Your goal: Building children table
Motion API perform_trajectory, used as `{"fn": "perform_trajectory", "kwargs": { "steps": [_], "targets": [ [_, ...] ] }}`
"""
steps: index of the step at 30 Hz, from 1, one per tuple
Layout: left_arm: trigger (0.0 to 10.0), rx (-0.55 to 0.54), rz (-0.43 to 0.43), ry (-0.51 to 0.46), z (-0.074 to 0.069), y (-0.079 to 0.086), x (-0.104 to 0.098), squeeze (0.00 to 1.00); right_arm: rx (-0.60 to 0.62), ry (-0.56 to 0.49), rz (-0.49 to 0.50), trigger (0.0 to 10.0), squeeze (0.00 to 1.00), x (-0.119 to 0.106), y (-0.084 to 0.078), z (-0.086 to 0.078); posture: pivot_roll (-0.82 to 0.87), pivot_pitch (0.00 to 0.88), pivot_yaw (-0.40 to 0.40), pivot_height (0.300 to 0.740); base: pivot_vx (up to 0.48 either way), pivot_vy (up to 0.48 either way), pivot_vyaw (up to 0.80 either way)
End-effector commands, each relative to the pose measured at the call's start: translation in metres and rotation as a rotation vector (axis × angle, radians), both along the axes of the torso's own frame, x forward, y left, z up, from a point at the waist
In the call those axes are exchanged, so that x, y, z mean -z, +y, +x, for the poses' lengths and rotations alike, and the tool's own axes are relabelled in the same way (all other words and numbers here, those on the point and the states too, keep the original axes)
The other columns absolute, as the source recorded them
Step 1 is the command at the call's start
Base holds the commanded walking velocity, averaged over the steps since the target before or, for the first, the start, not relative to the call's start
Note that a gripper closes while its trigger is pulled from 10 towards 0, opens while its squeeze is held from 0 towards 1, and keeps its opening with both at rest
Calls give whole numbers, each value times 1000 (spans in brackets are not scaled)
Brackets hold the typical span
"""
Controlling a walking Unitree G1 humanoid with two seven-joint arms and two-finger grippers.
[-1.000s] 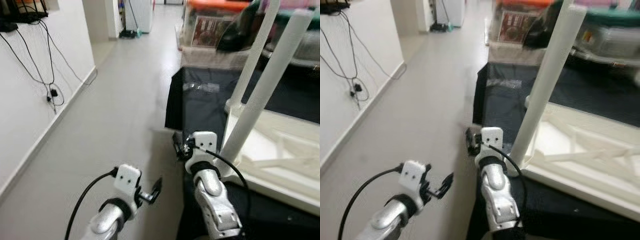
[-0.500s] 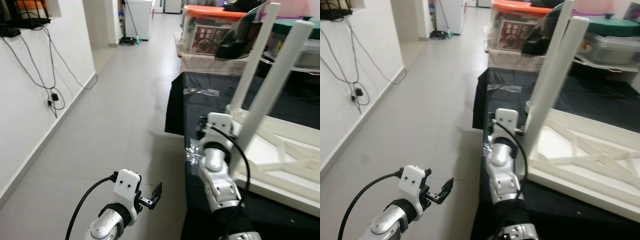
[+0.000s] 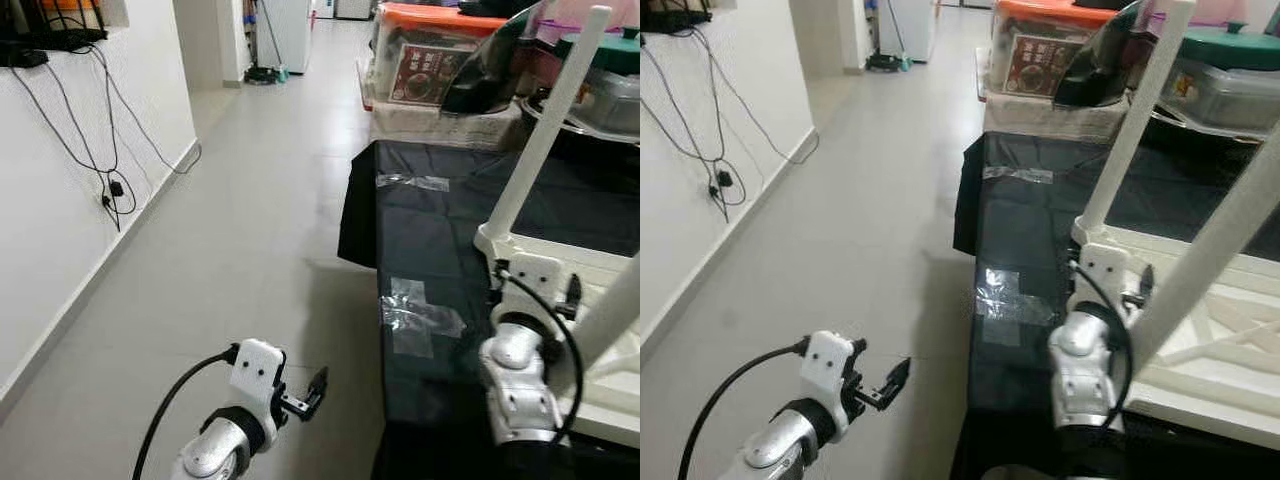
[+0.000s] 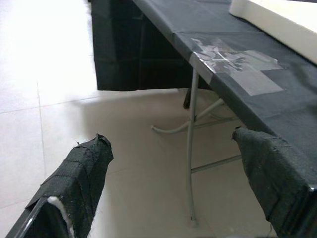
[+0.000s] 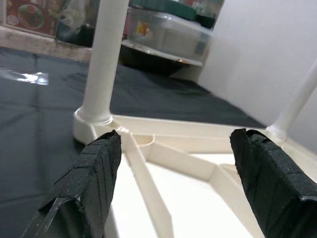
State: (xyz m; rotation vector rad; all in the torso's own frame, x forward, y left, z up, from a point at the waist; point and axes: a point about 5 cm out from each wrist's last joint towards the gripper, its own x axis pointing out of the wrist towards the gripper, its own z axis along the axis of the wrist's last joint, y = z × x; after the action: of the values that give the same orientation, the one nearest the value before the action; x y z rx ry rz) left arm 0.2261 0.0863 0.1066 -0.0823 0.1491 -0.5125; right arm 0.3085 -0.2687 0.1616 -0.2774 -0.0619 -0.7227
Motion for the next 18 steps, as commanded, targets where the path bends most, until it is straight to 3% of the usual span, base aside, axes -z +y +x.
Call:
{"fn": "perform_trajectory", "kwargs": {
  "steps": [1,3,5,7,11,12,14,15,18],
  "targets": [
    [10000,6,-4,14,-2,0,1,0,1,-12,58,10000,0,1,-24,-3,95,55,-58,740,0,0,0],
    [10000,8,1,9,-2,-1,0,0,-82,-16,84,10000,0,-5,-38,5,105,64,-65,740,0,0,0],
    [10000,10,4,5,-2,-1,0,0,-110,-22,82,10000,0,-8,-41,7,106,65,-67,740,0,0,0],
    [10000,7,8,5,-2,0,0,0,-101,-12,29,10000,0,-17,-50,10,104,69,-64,740,0,0,0],
    [10000,5,9,6,-2,0,0,0,-85,-5,39,10000,0,-21,-57,13,103,69,-64,740,0,0,0],
    [10000,5,9,5,-2,0,0,0,-98,3,71,10000,0,-21,-55,17,103,72,-62,740,0,0,0],
    [10000,8,8,8,-2,0,-1,0,-207,17,147,10000,0,-21,-33,34,103,83,-59,740,0,0,0],
    [10000,8,8,8,-2,0,-1,0,-207,17,147,10000,0,-21,-33,34,103,83,-59,740,0,0,0],
    [10000,10,5,9,-5,-2,-2,0,-309,37,180,10000,0,-26,-2,52,106,94,-61,740,0,0,0]
  ]
}}
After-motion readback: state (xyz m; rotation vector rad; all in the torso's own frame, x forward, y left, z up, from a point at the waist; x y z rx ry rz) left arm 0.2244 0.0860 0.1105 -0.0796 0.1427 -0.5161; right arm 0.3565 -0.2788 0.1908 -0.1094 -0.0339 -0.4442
